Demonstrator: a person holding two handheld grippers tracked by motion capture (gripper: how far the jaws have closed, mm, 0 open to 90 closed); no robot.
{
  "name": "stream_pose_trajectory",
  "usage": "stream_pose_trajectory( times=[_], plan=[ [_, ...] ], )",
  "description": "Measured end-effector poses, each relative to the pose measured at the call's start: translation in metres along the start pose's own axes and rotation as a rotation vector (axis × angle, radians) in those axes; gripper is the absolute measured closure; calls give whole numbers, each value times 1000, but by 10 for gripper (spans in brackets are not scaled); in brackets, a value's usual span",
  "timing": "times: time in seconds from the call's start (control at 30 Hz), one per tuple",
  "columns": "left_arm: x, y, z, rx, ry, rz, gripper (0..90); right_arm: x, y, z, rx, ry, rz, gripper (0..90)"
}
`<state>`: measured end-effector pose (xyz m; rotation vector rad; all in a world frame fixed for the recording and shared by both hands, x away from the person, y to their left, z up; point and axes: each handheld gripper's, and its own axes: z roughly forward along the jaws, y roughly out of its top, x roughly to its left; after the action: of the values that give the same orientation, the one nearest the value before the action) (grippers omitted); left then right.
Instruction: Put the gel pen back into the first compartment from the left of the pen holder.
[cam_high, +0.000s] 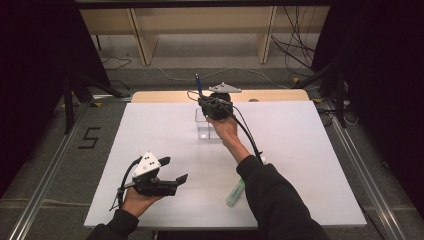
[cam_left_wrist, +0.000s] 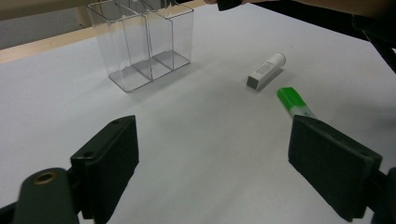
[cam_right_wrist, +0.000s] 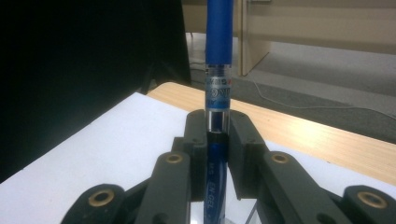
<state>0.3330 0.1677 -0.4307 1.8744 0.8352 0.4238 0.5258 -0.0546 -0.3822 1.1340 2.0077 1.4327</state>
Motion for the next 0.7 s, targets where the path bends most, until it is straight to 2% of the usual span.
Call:
stream_pose_trajectory(
  times=[0.7],
  plan=[
    [0, 0, -1, -1, 1, 6, 159, 6, -9, 19, 25, -37, -19, 791]
  ],
)
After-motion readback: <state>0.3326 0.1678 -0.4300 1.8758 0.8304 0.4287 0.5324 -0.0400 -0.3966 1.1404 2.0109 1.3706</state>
